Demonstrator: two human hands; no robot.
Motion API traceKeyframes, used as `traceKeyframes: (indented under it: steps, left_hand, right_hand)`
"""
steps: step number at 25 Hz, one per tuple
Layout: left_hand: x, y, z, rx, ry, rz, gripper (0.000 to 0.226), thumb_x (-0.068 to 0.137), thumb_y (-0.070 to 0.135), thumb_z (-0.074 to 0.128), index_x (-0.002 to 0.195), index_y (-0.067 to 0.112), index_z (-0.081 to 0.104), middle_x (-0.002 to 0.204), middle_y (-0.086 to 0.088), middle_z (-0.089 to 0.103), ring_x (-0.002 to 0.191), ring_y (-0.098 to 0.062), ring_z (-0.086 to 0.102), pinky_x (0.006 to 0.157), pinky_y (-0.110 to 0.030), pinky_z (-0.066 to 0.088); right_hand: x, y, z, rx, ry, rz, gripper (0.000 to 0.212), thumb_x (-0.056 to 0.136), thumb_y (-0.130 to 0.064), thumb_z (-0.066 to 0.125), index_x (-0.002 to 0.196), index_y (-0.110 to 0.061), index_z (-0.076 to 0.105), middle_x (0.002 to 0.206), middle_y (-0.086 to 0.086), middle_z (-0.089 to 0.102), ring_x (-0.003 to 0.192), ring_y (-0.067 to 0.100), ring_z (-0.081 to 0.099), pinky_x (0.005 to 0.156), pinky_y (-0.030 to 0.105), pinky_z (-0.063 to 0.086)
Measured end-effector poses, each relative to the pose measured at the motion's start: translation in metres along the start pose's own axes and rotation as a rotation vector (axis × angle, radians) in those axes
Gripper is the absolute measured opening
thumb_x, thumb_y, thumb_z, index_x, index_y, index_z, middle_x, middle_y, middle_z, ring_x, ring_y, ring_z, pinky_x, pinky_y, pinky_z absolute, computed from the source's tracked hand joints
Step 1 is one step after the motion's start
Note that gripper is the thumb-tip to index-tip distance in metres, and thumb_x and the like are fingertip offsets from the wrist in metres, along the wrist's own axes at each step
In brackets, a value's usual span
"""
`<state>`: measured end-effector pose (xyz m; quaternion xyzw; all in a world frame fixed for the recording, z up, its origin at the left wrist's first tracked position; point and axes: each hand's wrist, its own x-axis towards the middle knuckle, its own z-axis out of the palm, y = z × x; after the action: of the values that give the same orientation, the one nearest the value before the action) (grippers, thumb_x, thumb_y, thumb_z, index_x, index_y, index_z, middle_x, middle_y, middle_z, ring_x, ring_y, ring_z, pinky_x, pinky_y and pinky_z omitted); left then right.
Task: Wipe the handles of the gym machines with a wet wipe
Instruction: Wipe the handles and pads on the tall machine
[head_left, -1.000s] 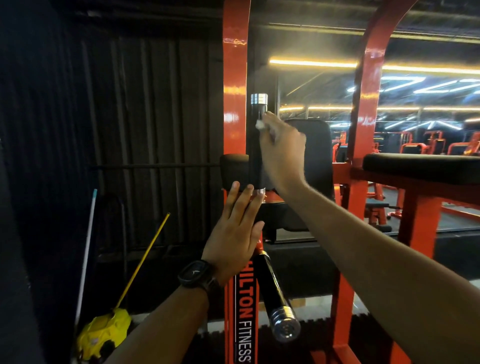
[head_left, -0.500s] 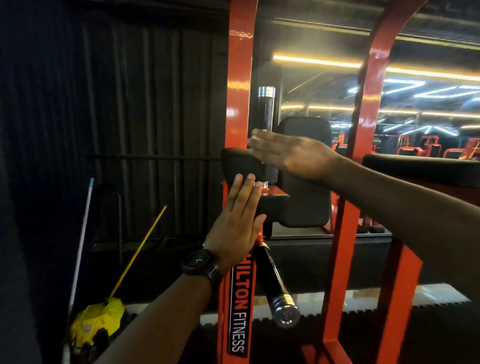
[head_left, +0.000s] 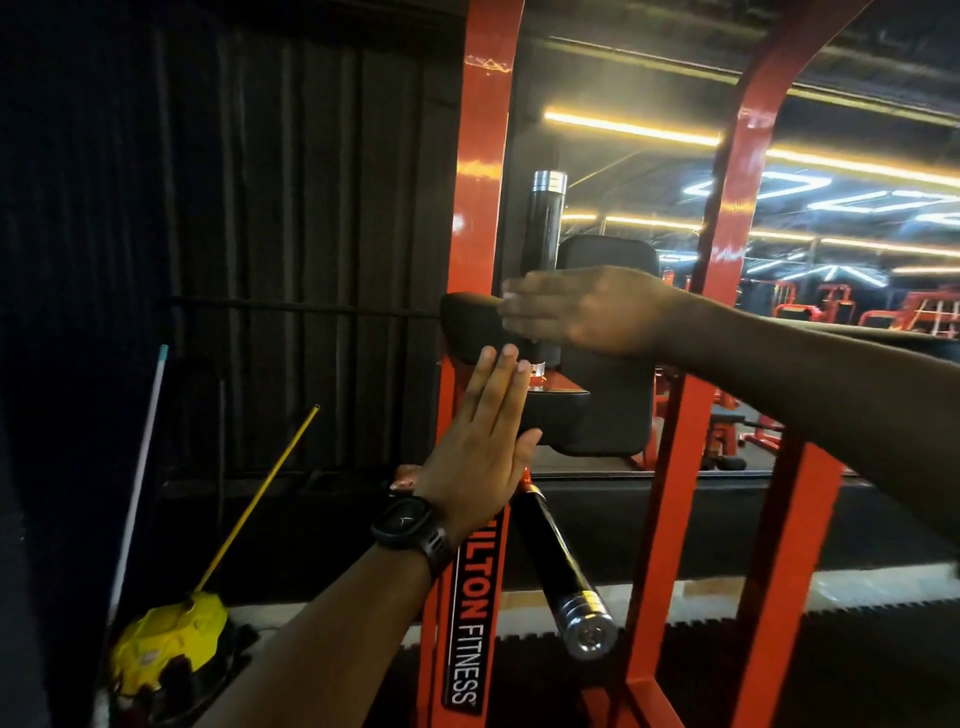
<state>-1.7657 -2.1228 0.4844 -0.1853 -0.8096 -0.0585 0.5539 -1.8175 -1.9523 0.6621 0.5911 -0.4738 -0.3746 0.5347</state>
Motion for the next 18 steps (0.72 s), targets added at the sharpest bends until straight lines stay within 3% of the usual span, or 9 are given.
traceKeyframes:
  steps: [3, 5, 9, 12, 15, 18]
  left_hand:
    - [-0.001, 0.001, 0.001, -0.009, 0.016, 0.009, 0.070, 0.102, 0.036, 0.037, 0.156, 0.012, 0.000, 0.164, -0.003, -0.008, 0.154, -0.019, -0.009, 0.123, -0.034, 0.007]
    - [0.000, 0.000, 0.000, -0.034, 0.011, 0.006, 0.070, 0.102, 0.036, 0.038, 0.156, 0.012, 0.000, 0.165, -0.004, -0.009, 0.155, -0.020, -0.008, 0.124, -0.029, 0.001]
    - [0.000, 0.000, 0.001, -0.026, 0.000, 0.004, 0.070, 0.103, 0.035, 0.036, 0.157, 0.010, 0.000, 0.165, -0.007, -0.006, 0.155, -0.024, -0.006, 0.124, -0.027, -0.003]
    - [-0.001, 0.001, 0.002, -0.007, 0.015, 0.016, 0.068, 0.103, 0.035, 0.036, 0.157, 0.009, 0.003, 0.166, -0.010, 0.002, 0.155, -0.025, -0.003, 0.124, -0.034, 0.005]
    - [-0.001, 0.000, 0.003, -0.007, 0.019, 0.016, 0.068, 0.103, 0.035, 0.037, 0.157, 0.009, 0.005, 0.165, -0.013, 0.009, 0.155, -0.026, -0.002, 0.123, -0.040, 0.015]
    - [0.000, -0.001, 0.003, 0.010, 0.015, 0.034, 0.069, 0.103, 0.035, 0.038, 0.157, 0.008, 0.005, 0.165, -0.014, 0.010, 0.155, -0.027, -0.001, 0.124, -0.039, 0.013]
  right_hand:
    - [0.012, -0.004, 0.000, 0.012, -0.071, -0.062, 0.019, 0.089, -0.006, 0.061, 0.105, -0.002, 0.070, 0.113, 0.018, 0.068, 0.115, 0.034, 0.063, 0.105, 0.045, 0.048]
    - [0.021, 0.007, -0.011, 0.026, -0.117, -0.106, 0.024, 0.091, -0.005, 0.049, 0.103, -0.001, 0.070, 0.108, 0.019, 0.068, 0.110, 0.037, 0.064, 0.100, 0.049, 0.051]
    - [0.022, 0.030, -0.013, -0.080, -0.071, 0.105, 0.031, 0.090, -0.003, 0.043, 0.106, 0.001, 0.070, 0.110, 0.021, 0.069, 0.114, 0.038, 0.063, 0.100, 0.048, 0.051]
    - [0.023, 0.026, -0.013, -0.107, -0.124, 0.074, 0.030, 0.094, -0.004, 0.042, 0.105, 0.000, 0.069, 0.109, 0.020, 0.068, 0.112, 0.037, 0.063, 0.102, 0.049, 0.049]
    - [0.030, 0.035, -0.012, -0.042, -0.093, 0.261, 0.029, 0.095, -0.004, 0.039, 0.106, 0.001, 0.066, 0.104, 0.021, 0.068, 0.104, 0.039, 0.065, 0.099, 0.051, 0.050]
    - [0.031, 0.022, -0.009, 0.017, -0.114, 0.205, 0.032, 0.095, -0.001, 0.037, 0.118, 0.001, 0.059, 0.108, 0.023, 0.067, 0.108, 0.040, 0.063, 0.098, 0.052, 0.051]
